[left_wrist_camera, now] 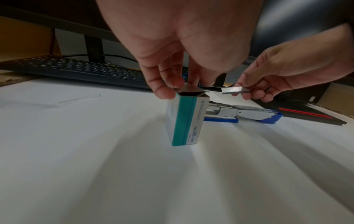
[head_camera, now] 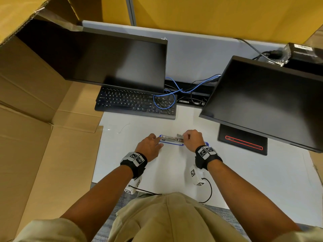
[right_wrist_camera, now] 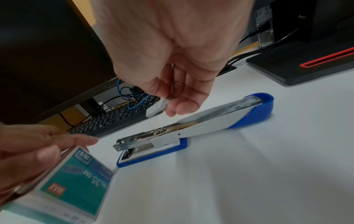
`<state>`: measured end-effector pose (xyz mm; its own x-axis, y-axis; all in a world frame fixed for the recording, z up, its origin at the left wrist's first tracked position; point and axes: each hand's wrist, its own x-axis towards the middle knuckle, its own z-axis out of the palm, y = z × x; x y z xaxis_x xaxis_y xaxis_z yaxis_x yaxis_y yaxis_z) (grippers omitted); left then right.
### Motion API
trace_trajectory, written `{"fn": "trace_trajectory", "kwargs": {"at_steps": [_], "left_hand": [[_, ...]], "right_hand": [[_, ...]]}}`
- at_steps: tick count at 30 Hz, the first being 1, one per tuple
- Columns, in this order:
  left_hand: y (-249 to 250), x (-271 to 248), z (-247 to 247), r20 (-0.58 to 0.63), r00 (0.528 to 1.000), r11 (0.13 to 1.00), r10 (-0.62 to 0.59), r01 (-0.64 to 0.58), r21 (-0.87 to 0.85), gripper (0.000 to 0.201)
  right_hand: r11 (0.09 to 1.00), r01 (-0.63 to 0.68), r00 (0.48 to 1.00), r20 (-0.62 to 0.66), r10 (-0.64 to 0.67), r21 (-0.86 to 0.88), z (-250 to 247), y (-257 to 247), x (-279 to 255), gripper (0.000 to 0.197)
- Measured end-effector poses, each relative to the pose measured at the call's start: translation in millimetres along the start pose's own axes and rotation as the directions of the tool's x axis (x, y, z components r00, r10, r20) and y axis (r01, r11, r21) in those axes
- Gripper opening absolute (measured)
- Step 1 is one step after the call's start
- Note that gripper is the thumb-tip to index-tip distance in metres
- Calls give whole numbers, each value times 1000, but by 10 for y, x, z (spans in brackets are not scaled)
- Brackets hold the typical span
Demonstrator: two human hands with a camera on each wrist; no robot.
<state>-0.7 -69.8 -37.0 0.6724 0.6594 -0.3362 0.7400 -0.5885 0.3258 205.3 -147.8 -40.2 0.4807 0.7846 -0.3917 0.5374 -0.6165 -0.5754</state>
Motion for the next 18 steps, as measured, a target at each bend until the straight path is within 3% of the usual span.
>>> {"fn": "trace_trajectory", "kwargs": {"at_steps": [7, 13, 18], "left_hand": [[-136, 14, -62, -84, 996, 998, 13, -19, -65, 38], [-214, 19, -176, -79, 995, 996, -63, 68, 60, 49], [-93, 11, -207, -99, 995, 996, -7, 16, 90, 49]], "right_hand": [[998, 56, 998, 14, -57, 30, 21, 66, 9, 32], [992, 99, 993, 56, -104, 77, 29, 128, -15, 27], [992, 121, 993, 3, -121, 41, 35, 167, -51, 24]]}}
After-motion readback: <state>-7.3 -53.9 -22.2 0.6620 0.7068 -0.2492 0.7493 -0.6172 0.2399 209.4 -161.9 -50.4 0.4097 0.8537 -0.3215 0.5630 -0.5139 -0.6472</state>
